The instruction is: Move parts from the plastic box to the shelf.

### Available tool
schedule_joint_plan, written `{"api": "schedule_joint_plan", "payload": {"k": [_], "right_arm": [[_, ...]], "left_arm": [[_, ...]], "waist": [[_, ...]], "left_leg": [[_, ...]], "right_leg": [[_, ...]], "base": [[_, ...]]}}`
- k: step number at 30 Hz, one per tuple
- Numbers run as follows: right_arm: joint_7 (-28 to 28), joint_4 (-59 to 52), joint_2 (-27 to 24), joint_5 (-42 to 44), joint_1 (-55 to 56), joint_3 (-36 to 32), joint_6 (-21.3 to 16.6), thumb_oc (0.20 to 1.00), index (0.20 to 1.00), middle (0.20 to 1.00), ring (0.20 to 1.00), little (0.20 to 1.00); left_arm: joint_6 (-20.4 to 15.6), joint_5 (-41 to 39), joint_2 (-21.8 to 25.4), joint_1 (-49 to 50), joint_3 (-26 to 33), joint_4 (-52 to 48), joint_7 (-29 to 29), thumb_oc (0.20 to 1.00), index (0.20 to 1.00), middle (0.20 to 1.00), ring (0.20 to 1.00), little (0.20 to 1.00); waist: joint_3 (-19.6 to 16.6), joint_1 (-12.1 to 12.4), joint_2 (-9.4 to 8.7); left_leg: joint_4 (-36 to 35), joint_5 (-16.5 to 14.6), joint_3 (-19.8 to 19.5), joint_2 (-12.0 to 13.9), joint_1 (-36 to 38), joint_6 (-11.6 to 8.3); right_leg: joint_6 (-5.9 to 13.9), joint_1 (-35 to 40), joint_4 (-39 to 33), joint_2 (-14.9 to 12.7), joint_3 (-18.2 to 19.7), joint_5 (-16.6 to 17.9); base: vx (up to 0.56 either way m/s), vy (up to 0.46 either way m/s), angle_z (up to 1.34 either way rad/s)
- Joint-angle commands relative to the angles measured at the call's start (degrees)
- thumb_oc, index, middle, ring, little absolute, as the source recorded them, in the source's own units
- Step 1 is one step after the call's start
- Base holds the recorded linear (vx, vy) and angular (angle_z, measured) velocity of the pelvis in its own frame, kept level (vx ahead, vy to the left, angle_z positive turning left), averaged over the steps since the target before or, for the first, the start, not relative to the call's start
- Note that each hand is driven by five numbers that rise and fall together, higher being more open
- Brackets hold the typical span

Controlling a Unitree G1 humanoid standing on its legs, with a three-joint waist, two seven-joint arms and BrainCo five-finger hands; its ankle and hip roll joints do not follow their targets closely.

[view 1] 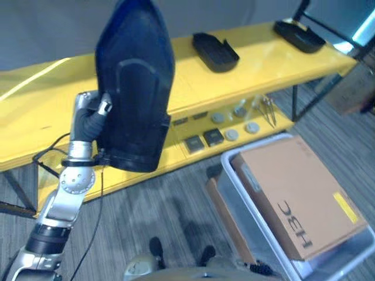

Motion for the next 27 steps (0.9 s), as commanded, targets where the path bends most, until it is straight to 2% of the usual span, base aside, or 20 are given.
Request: {"api": "schedule_joint_plan", "payload": {"k": [1, 2, 3, 4, 5, 6, 7, 10, 13, 15, 16, 17, 19, 20, 21, 23, 24, 25, 26, 27], "right_arm": [[-4.9, -4.9, -0.6, -4.4, -0.9, 4.1, -2.1, 1.000, 1.000, 1.000, 1.000, 1.000], [-6.8, -6.7, -0.5, -6.6, -1.1, 4.7, -2.5, 1.000, 1.000, 1.000, 1.000, 1.000], [-7.5, -7.0, 0.7, -6.1, -1.8, 5.0, -2.8, 1.000, 1.000, 1.000, 1.000, 1.000], [-7.5, -7.0, 0.7, -6.1, -1.8, 5.0, -2.8, 1.000, 1.000, 1.000, 1.000, 1.000], [-7.3, -7.4, 1.3, -4.5, -0.9, 5.3, -3.3, 1.000, 1.000, 1.000, 1.000, 1.000], [-7.0, -6.8, 0.9, -4.2, -0.5, 5.6, -3.5, 1.000, 1.000, 1.000, 1.000, 1.000], [-7.0, -6.8, 1.0, -4.2, -0.6, 5.6, -3.6, 1.000, 1.000, 1.000, 1.000, 1.000], [-6.7, -4.9, 0.2, -2.9, 2.4, 5.8, -4.0, 1.000, 1.000, 1.000, 1.000, 1.000], [-7.1, -4.6, 0.4, -1.4, 2.5, 4.6, -4.1, 1.000, 1.000, 1.000, 1.000, 1.000], [-6.9, -4.1, 0.0, -1.0, 2.3, 4.4, -4.1, 1.000, 1.000, 1.000, 1.000, 1.000], [-6.1, -3.9, -1.1, -3.0, 1.8, 5.3, -3.8, 1.000, 1.000, 1.000, 1.000, 1.000], [-6.1, -3.9, -1.2, -3.0, 1.8, 5.4, -3.7, 1.000, 1.000, 1.000, 1.000, 1.000], [-5.6, -4.3, -2.7, -3.4, 0.9, 5.3, -3.8, 1.000, 1.000, 1.000, 1.000, 1.000], [-5.7, -4.2, -3.7, -3.6, 0.5, 4.7, -3.5, 1.000, 1.000, 1.000, 1.000, 1.000], [-5.7, -4.2, -3.7, -3.6, 0.5, 4.7, -3.5, 1.000, 1.000, 1.000, 1.000, 1.000], [-6.0, -3.7, -4.0, -3.7, 0.7, 4.1, -3.0, 1.000, 1.000, 1.000, 1.000, 1.000], [-6.6, -3.7, -4.1, -3.6, 0.5, 3.9, -2.8, 1.000, 1.000, 1.000, 1.000, 1.000], [-7.5, -3.9, -4.0, -2.4, 0.5, 3.2, -3.0, 1.000, 1.000, 1.000, 1.000, 1.000], [-7.5, -3.9, -4.0, -2.4, 0.5, 3.2, -3.0, 1.000, 1.000, 1.000, 1.000, 1.000], [-7.9, -3.6, -3.8, -1.6, 0.4, 3.0, -3.1, 1.000, 1.000, 1.000, 1.000, 1.000]], "left_arm": [[-4.0, -1.4, -2.5, -0.4, 1.8, -4.6, 3.5, 0.200, 0.200, 0.200, 0.200, 0.200], [-3.4, 0.7, -2.0, -0.2, 1.3, -4.7, 4.4, 0.200, 0.200, 0.200, 0.200, 0.200], [-3.5, 0.8, -2.2, -0.6, -0.6, -4.1, 5.1, 0.200, 0.200, 0.200, 0.200, 0.200], [-3.5, 0.8, -2.2, -0.7, -0.6, -4.0, 5.1, 0.200, 0.200, 0.200, 0.200, 0.200], [-4.6, -2.8, -3.6, -0.6, -2.4, -3.1, 4.5, 0.200, 0.200, 0.200, 0.200, 0.200], [-4.6, -3.2, -3.4, -1.5, -3.6, -2.5, 3.8, 0.200, 0.200, 0.200, 0.200, 0.200], [-4.6, -3.2, -3.4, -1.5, -3.6, -2.4, 3.8, 0.200, 0.200, 0.200, 0.200, 0.200], [-4.3, -3.8, -3.0, -5.8, -7.9, 1.3, 2.7, 0.200, 0.200, 0.200, 0.200, 0.200], [-4.6, -4.4, -2.5, -6.8, -7.8, 0.5, 2.4, 0.200, 0.200, 0.200, 0.200, 0.200], [-5.0, -6.2, -3.1, -5.9, -6.5, 0.5, 2.3, 0.200, 0.200, 0.200, 0.200, 0.200], [-5.4, -7.7, -4.3, -3.6, -4.6, 0.2, 2.5, 0.200, 0.200, 0.200, 0.200, 0.200], [-5.4, -7.7, -4.3, -3.5, -4.5, 0.1, 2.4, 0.200, 0.200, 0.200, 0.200, 0.200], [-5.7, -8.6, -5.2, -3.0, -3.8, 0.2, 2.7, 0.200, 0.200, 0.200, 0.200, 0.200], [-5.3, -9.0, -5.1, -4.7, -4.1, 0.5, 2.5, 0.200, 0.200, 0.200, 0.200, 0.200], [-5.3, -9.0, -5.1, -4.7, -4.1, 0.5, 2.5, 0.200, 0.200, 0.200, 0.200, 0.200], [-5.1, -8.9, -5.0, -5.4, -5.1, 1.6, 2.0, 0.200, 0.200, 0.200, 0.200, 0.200], [-5.0, -8.6, -4.7, -5.5, -5.2, 1.8, 2.6, 0.200, 0.200, 0.200, 0.200, 0.200], [-5.0, -8.8, -4.5, -6.0, -5.3, 2.4, 4.2, 0.200, 0.200, 0.200, 0.200, 0.200], [-5.0, -8.8, -4.5, -6.0, -5.3, 2.4, 4.3, 0.200, 0.200, 0.200, 0.200, 0.200], [-4.8, -9.1, -4.7, -6.4, -5.4, 2.8, 5.3, 0.200, 0.200, 0.200, 0.200, 0.200]], "waist": [[-0.7, -1.3, 1.52], [-0.2, -1.7, 1.34], [0.3, -3.5, 0.92], [0.2, -3.3, 0.86], [-0.6, -5.6, 0.92], [-0.7, -6.1, 1.01], [-0.8, -6.1, 0.98], [-1.7, -7.6, 1.01], [-1.6, -7.3, 1.34], [-1.6, -6.8, 2.25], [-1.1, -5.5, 3.02], [-1.1, -5.6, 3.11], [0.5, -4.8, 3.45], [1.3, -4.6, 3.20], [1.4, -4.7, 3.23], [0.8, -4.3, 2.40], [0.6, -4.0, 2.57], [0.1, -3.8, 3.14], [0.1, -3.8, 3.15], [-0.2, -3.4, 3.54]], "left_leg": [[2.0, -8.2, -2.0, 2.4, 3.3, -3.17], [1.1, -8.2, -2.6, 1.8, 3.7, -2.65], [0.2, -6.6, -3.9, 1.2, 3.4, -1.91], [0.2, -6.4, -3.8, 1.1, 3.1, -1.90], [0.0, -6.6, -6.5, 0.7, 3.4, -1.90], [0.7, -6.9, -8.0, 0.4, 3.1, -1.66], [0.7, -6.7, -8.0, 0.4, 2.8, -1.69], [1.8, -7.3, -14.3, -1.8, 1.4, -1.20], [1.8, -7.3, -16.0, -2.4, 1.7, -1.43], [3.1, -7.7, -16.2, -2.7, 1.6, -1.76], [9.0, -8.3, -15.6, -3.9, 0.4, -2.81], [9.6, -8.6, -15.6, -3.8, 0.1, -2.84], [18.0, -6.2, -16.0, -5.0, -3.8, -5.88], [18.6, -4.3, -13.9, -0.4, -7.0, -7.98], [18.8, -4.5, -14.0, -0.4, -7.0, -8.01], [13.2, -5.1, -12.1, 4.9, -7.2, -7.36], [10.4, -3.5, -13.2, 7.1, -7.8, -7.71], [5.1, 1.5, -15.9, 10.5, -9.4, -9.18], [4.9, 1.7, -15.9, 10.5, -9.3, -9.22], [2.5, 4.5, -17.4, 11.7, -10.3, -10.18]], "right_leg": [[3.09, -5.2, 5.2, -0.3, 3.5, -0.5], [4.07, -6.3, 6.3, -0.9, 5.6, 0.0], [4.26, -9.3, 6.7, 1.2, 13.7, 2.0], [4.18, -9.5, 6.6, 1.3, 13.8, 2.2], [4.47, -10.0, 5.5, 7.7, 25.9, -0.6], [3.77, -9.9, 5.4, 9.9, 29.5, -1.7], [3.72, -10.1, 5.3, 9.9, 29.6, -1.5], [-0.34, -9.6, 3.3, 16.3, 36.2, -3.8], [0.08, -8.6, 2.5, 15.0, 33.4, -3.7], [0.03, -7.7, 1.3, 14.8, 34.5, -3.4], [-0.29, -6.1, -0.7, 13.5, 34.0, -3.0], [-0.30, -6.0, -0.7, 13.6, 34.0, -3.0], [-0.88, -5.0, -1.5, 12.5, 33.9, -2.7], [-0.79, -3.9, -2.2, 9.9, 31.8, -3.0], [-0.79, -3.7, -2.3, 9.9, 31.6, -3.1], [0.24, -1.5, -3.8, 7.1, 29.4, -3.9], [0.84, -1.1, -4.2, 6.5, 29.3, -4.2], [1.61, -0.2, -4.8, 5.5, 29.5, -5.1], [1.59, -0.2, -4.9, 5.5, 29.4, -5.1], [1.96, 0.8, -5.3, 5.2, 30.0, -5.7]], "base": [[-0.05, 0.351, -0.05], [-0.08, 0.183, -0.15], [-0.08, 0.173, -0.07], [0.06, 0.170, 0.57], [0.17, 0.121, 0.73], [0.17, 0.118, 0.98], [0.09, 0.070, 0.89], [0.15, 0.034, 1.09], [0.11, -0.037, 1.29], [0.19, -0.062, 0.51], [0.19, -0.020, 0.14], [0.17, 0.007, 0.06], [0.06, 0.038, -0.03], [0.05, 0.056, 0.28], [0.11, 0.086, 0.73], [0.21, 0.118, 0.86], [0.34, 0.242, 0.65], [0.23, 0.194, 0.36], [0.29, 0.251, 0.12], [0.24, 0.210, -0.03]]}}
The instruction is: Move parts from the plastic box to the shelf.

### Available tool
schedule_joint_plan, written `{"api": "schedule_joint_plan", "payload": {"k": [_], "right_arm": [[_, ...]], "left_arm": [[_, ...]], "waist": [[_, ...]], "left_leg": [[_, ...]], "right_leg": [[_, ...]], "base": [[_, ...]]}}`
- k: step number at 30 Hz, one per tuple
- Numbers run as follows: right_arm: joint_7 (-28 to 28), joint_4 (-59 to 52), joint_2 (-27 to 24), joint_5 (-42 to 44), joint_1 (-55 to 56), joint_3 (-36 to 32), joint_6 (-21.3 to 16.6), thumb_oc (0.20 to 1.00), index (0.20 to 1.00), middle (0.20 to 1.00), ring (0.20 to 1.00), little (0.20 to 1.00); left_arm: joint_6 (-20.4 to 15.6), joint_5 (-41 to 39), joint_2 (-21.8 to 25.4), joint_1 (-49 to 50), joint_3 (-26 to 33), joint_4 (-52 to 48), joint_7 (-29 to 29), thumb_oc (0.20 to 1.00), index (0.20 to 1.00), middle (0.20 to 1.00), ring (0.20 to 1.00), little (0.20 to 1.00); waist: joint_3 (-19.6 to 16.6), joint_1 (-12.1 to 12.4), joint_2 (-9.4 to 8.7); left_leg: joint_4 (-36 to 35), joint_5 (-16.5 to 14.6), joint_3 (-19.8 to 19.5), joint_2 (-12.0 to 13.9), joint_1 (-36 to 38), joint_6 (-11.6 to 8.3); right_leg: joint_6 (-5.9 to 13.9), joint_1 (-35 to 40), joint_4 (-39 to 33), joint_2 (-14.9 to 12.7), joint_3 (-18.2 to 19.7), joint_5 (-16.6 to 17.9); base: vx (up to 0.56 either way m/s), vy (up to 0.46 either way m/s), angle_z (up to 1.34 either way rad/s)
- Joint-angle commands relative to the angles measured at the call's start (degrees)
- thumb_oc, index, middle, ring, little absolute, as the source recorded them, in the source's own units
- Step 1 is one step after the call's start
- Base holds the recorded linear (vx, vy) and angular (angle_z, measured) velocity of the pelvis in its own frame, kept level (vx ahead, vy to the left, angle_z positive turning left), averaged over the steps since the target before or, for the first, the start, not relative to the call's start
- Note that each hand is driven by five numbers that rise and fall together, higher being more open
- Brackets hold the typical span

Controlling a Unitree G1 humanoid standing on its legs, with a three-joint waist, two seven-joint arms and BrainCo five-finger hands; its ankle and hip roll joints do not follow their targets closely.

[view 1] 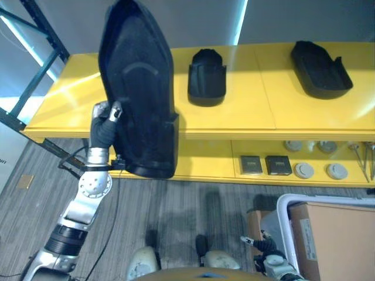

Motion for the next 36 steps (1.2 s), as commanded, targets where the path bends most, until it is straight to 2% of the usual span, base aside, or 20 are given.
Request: {"api": "schedule_joint_plan", "payload": {"k": [1, 2, 3, 5, 6, 7, 8, 9, 10, 11, 12, 13, 14, 15, 19, 24, 25, 26, 32, 36], "right_arm": [[-1.8, 0.8, 0.0, 2.0, 0.8, 0.5, -0.6, 1.000, 1.000, 1.000, 1.000, 1.000], [-1.5, 0.9, 0.5, 1.6, -0.3, 1.4, -0.6, 1.000, 1.000, 1.000, 1.000, 1.000], [-1.5, 0.9, 0.5, 1.6, -0.3, 1.4, -0.6, 1.000, 1.000, 1.000, 1.000, 1.000], [-0.9, 1.0, 0.8, 1.3, 0.5, 0.6, -0.3, 1.000, 1.000, 1.000, 1.000, 1.000], [-1.4, 0.5, 0.8, 0.8, 0.0, 0.5, 0.0, 1.000, 1.000, 1.000, 1.000, 1.000], [-1.7, 0.7, 1.0, 0.5, -0.9, 0.4, 0.2, 1.000, 1.000, 1.000, 1.000, 1.000], [-2.5, -0.2, 2.2, 1.4, -1.5, -0.2, 0.0, 1.000, 1.000, 1.000, 1.000, 1.000], [-2.5, -0.2, 2.2, 1.4, -1.5, -0.2, 0.1, 1.000, 1.000, 1.000, 1.000, 1.000], [-2.9, -0.6, 3.0, 2.3, -1.4, -0.9, 0.0, 1.000, 1.000, 1.000, 1.000, 1.000], [-3.3, -0.5, 3.4, 1.9, -1.4, -0.7, -0.1, 1.000, 1.000, 1.000, 1.000, 1.000], [-4.1, -0.6, 3.7, 0.9, -1.7, 0.4, -0.8, 1.000, 1.000, 1.000, 1.000, 1.000], [-4.2, -0.1, 4.0, 1.2, -1.8, 1.0, -1.0, 1.000, 1.000, 1.000, 1.000, 1.000], [-4.2, -0.1, 4.0, 1.2, -1.8, 1.0, -1.0, 1.000, 1.000, 1.000, 1.000, 1.000], [-3.5, 0.0, 4.7, 0.8, -1.9, 3.2, -1.4, 1.000, 1.000, 1.000, 1.000, 1.000], [-1.6, -0.5, 4.9, -3.1, 0.2, 6.8, -0.7, 1.000, 1.000, 1.000, 1.000, 1.000], [-0.3, 6.6, 2.9, 0.4, 1.5, 1.7, 0.9, 1.000, 1.000, 1.000, 1.000, 1.000], [-0.2, 7.2, 2.6, 1.2, 1.4, 0.8, 1.1, 1.000, 1.000, 1.000, 1.000, 1.000], [0.8, 7.6, 1.6, 1.6, 1.5, 0.2, 1.2, 1.000, 1.000, 1.000, 1.000, 1.000], [3.0, 6.0, 0.9, 0.2, 2.1, 2.3, 1.2, 1.000, 1.000, 1.000, 1.000, 1.000], [3.9, 6.3, 1.2, -0.4, 1.5, 4.4, 1.5, 1.000, 1.000, 1.000, 1.000, 1.000]], "left_arm": [[-3.1, -1.8, 0.4, -4.5, 2.2, -2.4, 3.7, 0.200, 0.200, 0.200, 0.200, 0.200], [-3.4, -2.0, 0.6, -4.1, 2.5, -2.9, 3.4, 0.200, 0.200, 0.200, 0.200, 0.200], [-3.4, -2.0, 0.6, -4.0, 2.5, -2.9, 3.3, 0.200, 0.200, 0.200, 0.200, 0.200], [-3.4, -2.2, 0.9, -4.2, 1.7, -3.0, 2.1, 0.200, 0.200, 0.200, 0.200, 0.200], [-3.0, -1.4, 1.8, -5.1, 0.8, -2.6, 2.3, 0.200, 0.200, 0.200, 0.200, 0.200], [-3.0, -0.5, 3.3, -6.5, 0.4, -2.3, 2.6, 0.200, 0.200, 0.200, 0.200, 0.200], [-3.2, -0.4, 5.1, -6.8, 1.4, -2.7, 3.0, 0.200, 0.200, 0.200, 0.200, 0.200], [-3.2, -0.5, 5.1, -6.8, 1.5, -2.8, 3.0, 0.200, 0.200, 0.200, 0.200, 0.200], [-2.9, -0.2, 6.2, -7.0, 2.2, -2.9, 3.7, 0.200, 0.200, 0.200, 0.200, 0.200], [-2.8, 0.7, 6.8, -7.0, 2.6, -3.2, 4.3, 0.200, 0.200, 0.200, 0.200, 0.200], [-2.7, 0.9, 7.2, -7.8, 2.3, -2.1, 4.6, 0.200, 0.200, 0.200, 0.200, 0.200], [-2.7, 0.8, 6.9, -8.2, 2.0, -1.7, 4.3, 0.200, 0.200, 0.200, 0.200, 0.200], [-2.8, 0.8, 6.9, -8.2, 2.0, -1.6, 4.2, 0.200, 0.200, 0.200, 0.200, 0.200], [-2.7, 1.1, 6.6, -8.4, 2.1, -1.3, 4.3, 0.200, 0.200, 0.200, 0.200, 0.200], [-1.9, 0.0, 2.8, -5.8, 3.9, -0.7, 5.0, 0.200, 0.200, 0.200, 0.200, 0.200], [0.3, -0.6, 2.2, -3.9, 5.3, 1.3, 3.6, 0.200, 0.200, 0.200, 0.200, 0.200], [0.8, -0.6, 3.0, -4.2, 5.6, 2.5, 3.3, 0.200, 0.200, 0.200, 0.200, 0.200], [1.7, 1.5, 7.2, -5.8, 6.5, 5.0, 2.5, 0.200, 0.200, 0.200, 0.200, 0.200], [4.8, -2.9, 13.9, -14.7, 6.5, 26.4, 3.3, 0.200, 0.200, 0.200, 0.200, 0.200], [8.1, -6.1, 17.8, -26.6, 0.1, 46.6, 0.9, 0.200, 0.200, 0.200, 0.200, 0.200]], "waist": [[-1.6, 0.8, -0.33], [-2.1, 1.5, -0.65], [-2.0, 1.6, -0.74], [-2.8, 1.6, -1.13], [-3.0, 1.1, -1.21], [-3.3, 1.2, -1.37], [-3.3, 1.0, -1.16], [-3.5, 1.3, -1.19], [-3.8, 1.5, -0.98], [-4.0, 1.5, -0.89], [-4.2, 0.1, -0.56], [-4.1, -0.3, -0.34], [-4.1, -0.2, -0.27], [-3.8, -0.2, -0.31], [-2.8, 0.2, -1.33], [-3.8, 0.2, -0.90], [-4.0, 0.1, -0.70], [-4.3, -0.3, -0.27], [-4.2, -2.5, 0.29], [-2.5, -5.0, 0.77]], "left_leg": [[1.0, 4.4, -3.0, -0.2, -1.2, -0.44], [4.6, 1.0, -5.1, -2.0, -1.0, -0.63], [5.1, 0.6, -5.0, -2.0, -1.0, -0.55], [6.0, -1.1, -2.0, -3.4, -0.6, 0.45], [5.6, -1.7, -1.4, -4.7, 0.0, 1.46], [4.0, -1.7, -0.3, -5.6, 0.6, 2.19], [1.0, -0.9, 1.7, -6.0, 1.6, 2.61], [0.6, -0.7, 2.0, -6.0, 1.7, 2.61], [-1.1, -0.4, 3.0, -6.1, 2.3, 2.85], [-2.6, -0.3, 3.3, -6.4, 2.7, 3.04], [-4.2, 0.4, 3.3, -6.7, 3.1, 3.37], [-4.5, 0.6, 2.5, -7.1, 3.4, 3.60], [-4.6, 0.5, 2.6, -6.9, 3.6, 3.56], [-5.1, 0.2, 1.8, -7.7, 4.9, 3.85], [-5.1, 0.7, 1.0, -7.5, 6.4, 3.43], [-5.4, 0.9, -0.3, -6.8, 8.1, 2.67], [-5.5, 1.0, -0.4, -6.6, 8.3, 2.53], [-5.8, 1.0, -0.2, -6.4, 8.8, 2.31], [-6.1, 1.3, 2.0, -5.4, 9.4, 1.73], [-6.1, 2.1, 3.9, -4.5, 8.0, 1.13]], "right_leg": [[7.98, 3.7, 2.6, -8.1, 1.3, -6.1], [8.64, 4.8, 2.8, -10.0, 2.9, -6.1], [8.71, 4.9, 2.7, -10.1, 3.0, -6.2], [10.84, 5.7, 2.9, -13.6, 2.1, -4.6], [11.37, 4.4, 4.4, -15.2, 2.5, -1.0], [11.02, 2.6, 5.5, -15.9, 2.8, 1.2], [10.97, -0.9, 6.6, -15.8, 2.4, 5.6], [10.97, -1.3, 6.7, -15.7, 2.7, 5.7], [11.06, -2.1, 6.9, -15.9, 0.4, 6.2], [11.28, -2.5, 6.5, -15.3, -0.8, 6.6], [10.78, -4.1, 4.4, -9.7, 3.3, 2.1], [10.17, -5.1, 3.0, -7.2, 6.1, 0.7], [10.11, -5.1, 3.2, -7.0, 6.2, 0.5], [8.90, -6.0, 2.0, -4.7, 7.4, -0.1], [8.09, -2.8, 0.7, -5.3, 5.1, -0.7], [7.19, 1.0, -1.9, -4.9, 3.3, -1.6], [7.08, 1.2, -1.8, -4.8, 3.4, -1.7], [7.04, 1.6, -2.1, -4.6, 3.6, -1.9], [7.01, 0.9, -2.2, -3.8, 5.3, -1.4], [7.20, -1.6, -2.2, -2.7, 6.8, -0.6]], "base": [[0.41, 0.419, -0.08], [0.28, 0.311, -0.12], [0.27, 0.353, -0.36], [0.23, 0.364, -0.65], [0.21, 0.437, -0.41], [0.14, 0.468, -0.14], [0.05, 0.279, -0.30], [0.05, 0.266, -0.52], [0.06, 0.161, -0.56], [0.13, 0.311, -0.60], [0.13, 0.259, -0.41], [0.12, 0.205, -0.35], [0.12, 0.081, 0.05], [0.10, 0.010, 0.34], [0.06, -0.096, 0.54], [0.08, -0.128, 0.34], [0.06, -0.070, 0.18], [0.06, -0.058, -0.01], [0.01, -0.026, -0.15], [-0.07, -0.018, -0.35]]}}
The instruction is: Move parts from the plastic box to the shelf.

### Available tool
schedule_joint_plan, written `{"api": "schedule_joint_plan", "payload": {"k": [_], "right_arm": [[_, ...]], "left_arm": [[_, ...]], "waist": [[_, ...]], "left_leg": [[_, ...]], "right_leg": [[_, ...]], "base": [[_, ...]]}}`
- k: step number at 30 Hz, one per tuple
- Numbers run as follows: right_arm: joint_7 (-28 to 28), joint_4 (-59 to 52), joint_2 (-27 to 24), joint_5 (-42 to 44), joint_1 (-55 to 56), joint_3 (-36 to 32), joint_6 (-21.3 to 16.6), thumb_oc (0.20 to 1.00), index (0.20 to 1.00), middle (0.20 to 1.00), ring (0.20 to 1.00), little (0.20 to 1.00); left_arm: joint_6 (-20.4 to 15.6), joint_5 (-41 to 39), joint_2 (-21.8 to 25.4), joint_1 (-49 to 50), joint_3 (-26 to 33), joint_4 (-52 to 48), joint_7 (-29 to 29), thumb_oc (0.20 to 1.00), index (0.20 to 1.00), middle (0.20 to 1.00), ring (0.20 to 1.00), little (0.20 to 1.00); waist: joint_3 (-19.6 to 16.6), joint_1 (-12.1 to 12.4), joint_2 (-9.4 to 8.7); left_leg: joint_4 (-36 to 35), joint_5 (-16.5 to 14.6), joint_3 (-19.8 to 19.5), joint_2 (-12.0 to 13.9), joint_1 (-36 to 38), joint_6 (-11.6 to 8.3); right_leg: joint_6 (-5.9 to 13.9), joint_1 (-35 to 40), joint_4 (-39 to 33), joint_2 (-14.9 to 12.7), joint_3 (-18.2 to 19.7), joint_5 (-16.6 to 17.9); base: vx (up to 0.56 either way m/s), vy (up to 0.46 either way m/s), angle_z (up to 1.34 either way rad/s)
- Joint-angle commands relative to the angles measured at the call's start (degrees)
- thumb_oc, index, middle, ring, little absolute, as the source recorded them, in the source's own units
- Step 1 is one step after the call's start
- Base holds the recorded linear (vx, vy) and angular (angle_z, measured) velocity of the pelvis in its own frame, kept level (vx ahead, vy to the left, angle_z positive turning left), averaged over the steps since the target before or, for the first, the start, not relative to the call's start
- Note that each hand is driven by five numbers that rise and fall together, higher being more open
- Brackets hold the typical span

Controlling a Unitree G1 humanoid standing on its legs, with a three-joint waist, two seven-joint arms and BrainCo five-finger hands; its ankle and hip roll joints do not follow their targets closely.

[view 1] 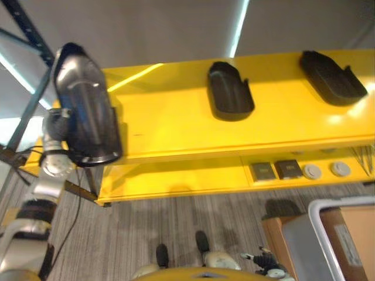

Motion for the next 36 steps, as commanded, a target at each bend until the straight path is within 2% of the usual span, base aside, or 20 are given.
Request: {"api": "schedule_joint_plan", "payload": {"k": [1, 3, 6, 10, 22, 36], "right_arm": [[1.0, 2.1, 0.3, -0.3, -1.5, 1.8, 0.6, 1.000, 1.000, 1.000, 1.000, 1.000], [0.8, 2.6, 0.1, 0.3, -1.6, 1.3, 0.7, 1.000, 1.000, 1.000, 1.000, 1.000], [1.4, 3.8, -1.0, 0.7, -3.5, 2.7, 1.3, 1.000, 1.000, 1.000, 1.000, 1.000], [1.7, 4.3, -1.5, 3.0, -5.1, 3.3, 1.0, 1.000, 1.000, 1.000, 1.000, 1.000], [2.4, 4.7, -1.1, 4.8, -7.1, 4.3, 1.0, 1.000, 1.000, 1.000, 1.000, 1.000], [3.8, 4.5, -1.5, 4.0, -8.4, 4.6, 1.6, 1.000, 1.000, 1.000, 1.000, 1.000]], "left_arm": [[0.1, -3.3, 2.9, -9.6, -3.2, -0.8, -1.8, 0.200, 0.200, 0.200, 0.200, 0.200], [0.7, -5.0, 2.8, -12.6, -5.0, 4.5, -3.1, 0.200, 0.200, 0.200, 0.200, 0.200], [2.5, -2.4, 3.3, -22.9, -12.9, 13.7, -6.0, 0.200, 0.200, 0.200, 0.200, 0.200], [3.1, -1.0, 4.1, -31.2, -18.7, 20.0, -7.6, 0.200, 0.200, 0.200, 0.200, 0.200], [4.9, 0.6, 4.3, -31.7, -19.7, 27.6, -11.0, 0.200, 0.200, 0.200, 0.200, 0.200], [5.5, 3.4, 4.0, -25.8, -19.0, 23.0, -14.2, 0.200, 0.200, 0.200, 0.200, 0.200]], "waist": [[1.5, -0.6, -0.55], [2.0, -1.1, -0.51], [4.0, -2.0, -0.43], [6.2, -2.1, -0.48], [6.7, -1.8, 0.41], [6.1, -0.8, 1.34]], "left_leg": [[-0.1, -0.1, 1.1, 5.4, 1.5, -4.49], [-0.1, 0.1, 1.4, 5.8, 1.0, -4.70], [-0.1, 1.1, 1.3, 6.2, -1.1, -5.09], [-0.1, 2.3, 1.3, 6.6, -4.1, -5.39], [-0.1, 2.4, 2.7, 7.1, -4.9, -5.78], [-0.1, 1.5, 2.3, 6.6, -2.5, -5.48]], "right_leg": [[3.96, 5.5, 0.3, -2.0, 1.8, -5.9], [4.02, 4.7, 0.3, -1.7, 2.1, -5.7], [4.12, 2.2, 0.4, -1.2, 2.4, -4.9], [4.16, -0.9, 0.3, -0.8, 2.7, -3.5], [4.27, -2.3, 0.2, -0.4, 3.9, -3.2], [4.08, 0.2, 0.2, -0.7, 3.2, -4.2]], "base": [[-0.04, -0.014, -0.25], [-0.04, -0.013, -0.24], [-0.13, -0.038, -0.16], [-0.08, -0.041, -0.09], [0.02, 0.001, -0.03], [0.01, 0.005, 0.00]]}}
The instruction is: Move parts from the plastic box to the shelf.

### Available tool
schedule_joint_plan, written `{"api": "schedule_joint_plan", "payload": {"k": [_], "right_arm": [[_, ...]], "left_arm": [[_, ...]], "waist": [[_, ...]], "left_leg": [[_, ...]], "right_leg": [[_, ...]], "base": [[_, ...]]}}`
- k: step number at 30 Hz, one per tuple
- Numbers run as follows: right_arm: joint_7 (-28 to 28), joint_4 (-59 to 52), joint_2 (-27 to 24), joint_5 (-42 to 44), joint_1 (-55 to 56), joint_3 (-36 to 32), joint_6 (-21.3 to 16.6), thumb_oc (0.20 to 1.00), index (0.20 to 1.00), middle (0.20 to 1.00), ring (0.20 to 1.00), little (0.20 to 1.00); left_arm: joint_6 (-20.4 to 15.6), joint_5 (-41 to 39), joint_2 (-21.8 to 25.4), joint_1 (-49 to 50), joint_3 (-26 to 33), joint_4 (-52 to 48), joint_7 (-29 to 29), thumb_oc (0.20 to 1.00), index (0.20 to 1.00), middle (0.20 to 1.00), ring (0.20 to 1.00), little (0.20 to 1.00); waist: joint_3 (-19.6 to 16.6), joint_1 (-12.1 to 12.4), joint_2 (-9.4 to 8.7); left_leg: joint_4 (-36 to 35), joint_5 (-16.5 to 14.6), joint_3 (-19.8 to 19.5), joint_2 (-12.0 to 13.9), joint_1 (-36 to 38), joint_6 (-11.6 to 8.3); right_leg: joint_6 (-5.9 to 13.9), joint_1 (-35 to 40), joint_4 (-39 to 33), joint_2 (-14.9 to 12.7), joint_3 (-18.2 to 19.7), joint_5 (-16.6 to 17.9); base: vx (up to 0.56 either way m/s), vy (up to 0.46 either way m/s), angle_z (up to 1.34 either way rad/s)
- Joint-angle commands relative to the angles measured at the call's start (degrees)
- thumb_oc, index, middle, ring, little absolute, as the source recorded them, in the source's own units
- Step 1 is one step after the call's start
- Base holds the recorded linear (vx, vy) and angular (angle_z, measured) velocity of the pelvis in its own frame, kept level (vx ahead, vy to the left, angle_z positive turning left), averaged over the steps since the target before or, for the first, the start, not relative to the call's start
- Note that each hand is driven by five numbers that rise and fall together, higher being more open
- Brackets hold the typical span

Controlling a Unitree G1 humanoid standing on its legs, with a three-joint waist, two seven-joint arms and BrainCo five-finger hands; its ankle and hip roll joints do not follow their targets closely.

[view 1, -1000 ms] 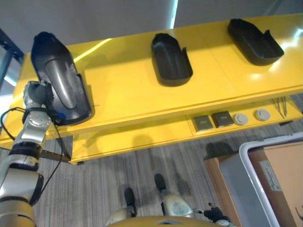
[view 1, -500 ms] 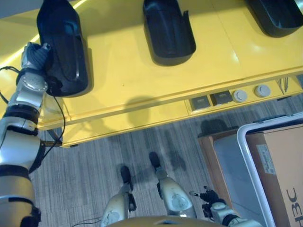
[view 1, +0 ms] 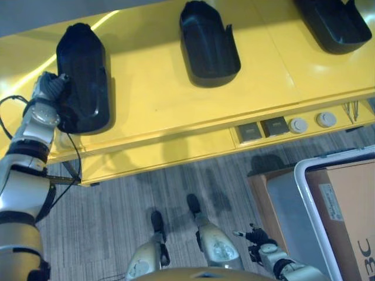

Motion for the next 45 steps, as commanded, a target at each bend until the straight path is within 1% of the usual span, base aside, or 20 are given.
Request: {"api": "schedule_joint_plan", "payload": {"k": [1, 12, 13, 14, 15, 16, 25, 27, 30, 33, 34, 35, 36, 37, 39, 41, 42, 43, 44, 45], "right_arm": [[1.1, 2.3, -1.0, 1.0, 1.4, 0.8, 0.4, 1.000, 1.000, 1.000, 1.000, 1.000], [1.1, 3.0, -1.6, 1.7, 1.8, 0.6, 0.7, 1.000, 1.000, 1.000, 1.000, 1.000], [1.2, 3.1, -1.6, 1.7, 2.0, 0.7, 0.7, 1.000, 1.000, 1.000, 1.000, 1.000], [1.2, 3.2, -1.6, 1.9, 2.0, 0.9, 0.7, 1.000, 1.000, 1.000, 1.000, 1.000], [1.2, 3.1, -1.6, 2.1, 2.0, 0.8, 0.7, 1.000, 1.000, 1.000, 1.000, 1.000], [1.2, 3.2, -1.7, 2.7, 2.1, 0.6, 0.7, 1.000, 1.000, 1.000, 1.000, 1.000], [1.1, 3.3, -1.9, 4.0, 2.4, 0.3, 0.6, 1.000, 1.000, 1.000, 1.000, 1.000], [1.3, 3.9, -2.6, 3.2, 2.8, -0.8, 1.5, 1.000, 1.000, 1.000, 1.000, 1.000], [1.6, 4.1, -3.0, 2.4, 3.6, -1.4, 1.9, 1.000, 1.000, 1.000, 1.000, 1.000], [2.0, 4.5, -3.0, 2.4, 4.7, -2.9, 2.5, 1.000, 1.000, 1.000, 1.000, 1.000], [2.6, 5.0, -2.6, 2.3, 5.0, -3.9, 2.9, 1.000, 1.000, 1.000, 1.000, 1.000], [2.6, 5.0, -2.7, 2.3, 5.1, -3.8, 2.9, 1.000, 1.000, 1.000, 1.000, 1.000], [2.6, 4.8, -2.4, 2.3, 5.4, -4.0, 2.9, 1.000, 1.000, 1.000, 1.000, 1.000], [2.7, 4.5, -1.7, 2.1, 6.2, -5.8, 2.8, 1.000, 1.000, 1.000, 1.000, 1.000], [2.8, 4.6, -1.7, 1.8, 6.9, -5.9, 2.9, 1.000, 1.000, 1.000, 1.000, 1.000], [3.1, 4.4, -0.9, 1.1, 8.3, -6.6, 2.9, 1.000, 1.000, 1.000, 1.000, 1.000], [3.1, 4.2, 0.2, 0.6, 9.1, -7.1, 2.4, 1.000, 1.000, 1.000, 1.000, 1.000], [3.1, 4.2, 0.1, 0.6, 9.2, -6.9, 2.4, 1.000, 1.000, 1.000, 1.000, 1.000], [3.5, 4.4, 0.9, -0.1, 9.6, -7.0, 2.1, 1.000, 1.000, 1.000, 1.000, 1.000], [3.5, 4.4, 0.9, -0.1, 9.7, -6.9, 2.1, 1.000, 1.000, 1.000, 1.000, 1.000]], "left_arm": [[0.1, 4.3, 1.5, 1.2, -1.3, 3.4, 1.1, 0.200, 0.200, 0.200, 0.200, 0.200], [0.4, 4.0, 2.9, -2.9, -2.8, 4.1, 2.4, 0.200, 0.200, 0.200, 0.200, 0.200], [0.5, 4.1, 3.1, -3.5, -3.0, 4.5, 2.4, 0.266, 0.266, 0.266, 0.266, 0.266], [0.7, 4.2, 3.2, -4.4, -3.4, 5.4, 2.5, 0.520, 0.520, 0.520, 0.520, 0.520], [0.7, 4.1, 3.2, -5.0, -3.7, 5.7, 2.5, 0.937, 0.937, 0.937, 0.937, 0.937], [0.8, 3.8, 3.1, -5.7, -3.8, 5.9, 2.7, 1.000, 1.000, 1.000, 1.000, 1.000], [0.9, 3.3, 1.9, -8.9, -4.9, 5.3, 4.0, 1.000, 1.000, 1.000, 1.000, 1.000], [1.0, 3.3, 0.9, -7.5, -3.3, 0.3, 5.7, 1.000, 1.000, 1.000, 1.000, 1.000], [0.9, 2.6, 1.2, -6.8, -2.3, -2.0, 6.5, 1.000, 1.000, 1.000, 1.000, 1.000], [0.8, 1.8, 2.6, -3.9, -0.2, -10.0, 7.8, 1.000, 1.000, 1.000, 1.000, 1.000], [-0.1, 0.5, 3.2, -0.2, 3.0, -16.7, 9.6, 1.000, 1.000, 1.000, 1.000, 1.000], [0.0, 0.6, 3.2, 0.2, 3.3, -17.0, 9.6, 1.000, 1.000, 1.000, 1.000, 1.000], [-0.7, 0.2, 3.1, 4.1, 6.0, -22.4, 10.8, 1.000, 1.000, 1.000, 1.000, 1.000], [-3.0, -0.2, 2.2, 15.7, 12.6, -35.9, 10.5, 1.000, 1.000, 1.000, 1.000, 1.000], [-3.2, 0.0, 1.7, 21.3, 16.3, -41.5, 9.9, 1.000, 1.000, 1.000, 1.000, 1.000], [-6.1, -1.0, -3.3, 31.9, 21.3, -50.1, 10.0, 1.000, 1.000, 1.000, 1.000, 1.000], [-8.7, -2.1, -7.5, 39.7, 23.4, -56.8, 8.4, 0.598, 0.598, 0.598, 0.598, 0.598], [-8.6, -2.1, -7.6, 40.2, 23.7, -57.2, 8.3, 0.310, 0.310, 0.310, 0.310, 0.310], [-10.3, -5.1, -11.8, 45.2, 24.3, -60.4, 6.2, 0.200, 0.200, 0.200, 0.200, 0.200], [-10.2, -5.1, -11.9, 45.4, 24.4, -60.5, 6.2, 0.200, 0.200, 0.200, 0.200, 0.200]], "waist": [[-3.2, 0.0, 1.55], [-1.5, 0.0, 1.44], [-1.6, 0.0, 1.38], [-1.5, -0.1, 1.31], [-1.5, -0.2, 1.29], [-1.4, -0.2, 1.23], [-2.1, 0.2, 1.47], [-4.1, 0.7, 1.71], [-5.6, 1.0, 1.86], [-8.0, 1.6, 1.94], [-9.8, 2.3, 1.76], [-9.8, 2.2, 1.83], [-10.4, 2.4, 1.67], [-11.7, 3.7, 0.91], [-12.6, 3.6, 0.87], [-13.6, 4.2, 0.10], [-14.1, 4.7, -0.59], [-14.2, 4.5, -0.51], [-14.6, 5.0, -1.03], [-14.7, 5.0, -0.97]], "left_leg": [[-0.1, 0.8, -1.1, 5.0, 0.3, -3.56], [-0.1, 1.6, -1.9, 5.2, -3.2, -3.66], [-0.1, 1.6, -1.9, 5.2, -3.4, -3.67], [-0.1, 1.7, -1.9, 5.2, -3.8, -3.68], [-0.1, 1.8, -2.0, 5.2, -4.1, -3.69], [-0.1, 1.9, -2.0, 5.3, -4.4, -3.72], [-0.1, 1.8, -2.2, 5.5, -4.6, -3.70], [-0.1, 0.6, -2.3, 5.1, -1.6, -3.40], [-0.1, -0.2, -2.4, 4.9, 0.4, -3.19], [-0.1, -1.2, -2.9, 4.5, 3.2, -2.81], [-0.1, -1.9, -3.4, 4.2, 4.6, -2.54], [-0.1, -1.9, -3.5, 4.2, 4.7, -2.53], [-0.1, -2.2, -3.7, 4.0, 5.4, -2.47], [-0.1, -2.7, -4.4, 3.8, 6.7, -2.22], [-0.1, -3.0, -4.6, 3.7, 7.3, -2.13], [-0.1, -3.7, -4.8, 3.6, 8.3, -1.92], [-0.1, -3.6, -4.9, 3.4, 8.4, -1.64], [-0.1, -4.2, -4.9, 3.3, 8.8, -1.60], [-0.1, -3.9, -4.7, 3.1, 8.9, -1.33], [-0.1, -4.4, -4.8, 3.1, 9.2, -1.30]], "right_leg": [[5.31, 4.4, -0.2, -2.6, 0.3, -7.2], [5.47, 1.1, -0.2, -2.3, -0.2, -6.2], [5.46, 0.9, -0.2, -2.3, -0.1, -6.1], [5.44, 0.5, -0.2, -2.3, -0.1, -6.0], [5.45, 0.2, -0.2, -2.2, -0.1, -6.0], [5.48, -0.1, -0.2, -2.3, -0.1, -5.8], [5.62, -0.2, -0.2, -2.1, -0.2, -5.7], [5.73, 2.9, -0.2, -2.7, -0.8, -6.7], [5.78, 5.1, -0.2, -3.0, -1.4, -7.2], [5.92, 8.1, -0.1, -3.7, -2.5, -8.0], [5.91, 9.7, 0.3, -4.0, -3.1, -8.7], [5.92, 9.8, 0.3, -4.0, -3.1, -8.8], [5.89, 10.4, 0.5, -4.2, -3.4, -9.1], [5.73, 11.6, 1.1, -4.4, -3.8, -9.8], [5.65, 12.3, 1.1, -4.6, -4.1, -10.1], [5.44, 13.7, 1.1, -4.9, -4.3, -10.7], [5.27, 13.9, 1.3, -5.1, -4.3, -10.6], [5.32, 14.4, 1.1, -5.2, -4.4, -11.0], [5.26, 14.4, 1.2, -5.5, -4.3, -10.6], [5.31, 14.8, 1.0, -5.5, -4.4, -10.9]], "base": [[0.00, 0.000, 0.00], [-0.02, -0.002, 0.02], [0.00, 0.000, 0.00], [0.00, 0.000, 0.00], [0.00, 0.000, 0.00], [0.00, 0.000, 0.00], [0.01, 0.005, 0.02], [0.11, 0.059, 0.02], [0.09, 0.030, 0.07], [0.08, 0.038, 0.22], [0.04, 0.022, 0.14], [0.04, 0.029, 0.10], [0.02, 0.017, 0.14], [0.04, 0.020, 0.18], [0.03, 0.009, 0.06], [0.02, 0.004, 0.14], [0.02, 0.010, 0.16], [-0.01, 0.024, 0.10], [0.04, 0.026, 0.20], [0.01, 0.027, 0.22]]}}
